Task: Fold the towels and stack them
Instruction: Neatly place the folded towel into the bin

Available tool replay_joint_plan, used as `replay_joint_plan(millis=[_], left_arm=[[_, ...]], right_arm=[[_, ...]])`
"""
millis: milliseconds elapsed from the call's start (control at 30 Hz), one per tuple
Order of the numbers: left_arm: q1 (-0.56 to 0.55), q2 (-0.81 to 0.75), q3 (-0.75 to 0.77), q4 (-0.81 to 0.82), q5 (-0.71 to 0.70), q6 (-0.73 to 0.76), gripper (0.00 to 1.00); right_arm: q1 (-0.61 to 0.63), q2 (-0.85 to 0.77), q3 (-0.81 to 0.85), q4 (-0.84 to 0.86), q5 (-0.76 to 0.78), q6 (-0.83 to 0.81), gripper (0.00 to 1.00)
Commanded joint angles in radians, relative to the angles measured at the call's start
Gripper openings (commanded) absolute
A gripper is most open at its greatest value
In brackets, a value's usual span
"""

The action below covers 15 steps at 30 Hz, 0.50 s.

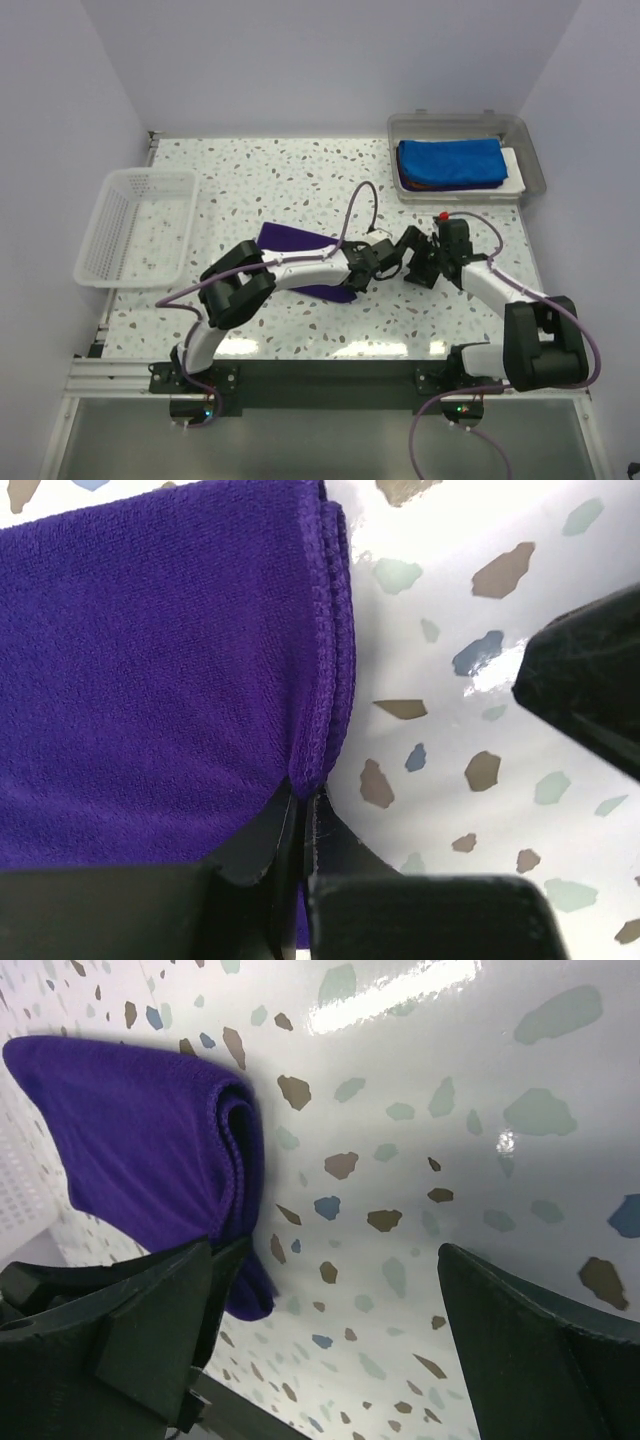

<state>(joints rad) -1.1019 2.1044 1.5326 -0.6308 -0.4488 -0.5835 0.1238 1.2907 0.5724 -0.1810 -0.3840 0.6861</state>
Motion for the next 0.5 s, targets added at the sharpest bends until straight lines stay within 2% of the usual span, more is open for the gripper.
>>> replay_joint_plan(millis=[0, 300, 467], left_arm=[[0.031, -0.063, -0.035, 0.005, 0.068, -0.003, 0.0], [0.056, -0.138, -0.048, 0.048, 0.139, -0.019, 0.0], [0.076, -0.17, -0.055, 0.071, 0.154, -0.035, 0.0]], right_arm=[[0.025, 0.032, -0.028, 0.156, -0.053, 0.163, 0.99], [0.187, 0.134, -0.059, 0.296, 0.086, 0.429, 0.99], [0.235, 0.199, -0.091, 0.351, 0.115, 0.539, 0.99]])
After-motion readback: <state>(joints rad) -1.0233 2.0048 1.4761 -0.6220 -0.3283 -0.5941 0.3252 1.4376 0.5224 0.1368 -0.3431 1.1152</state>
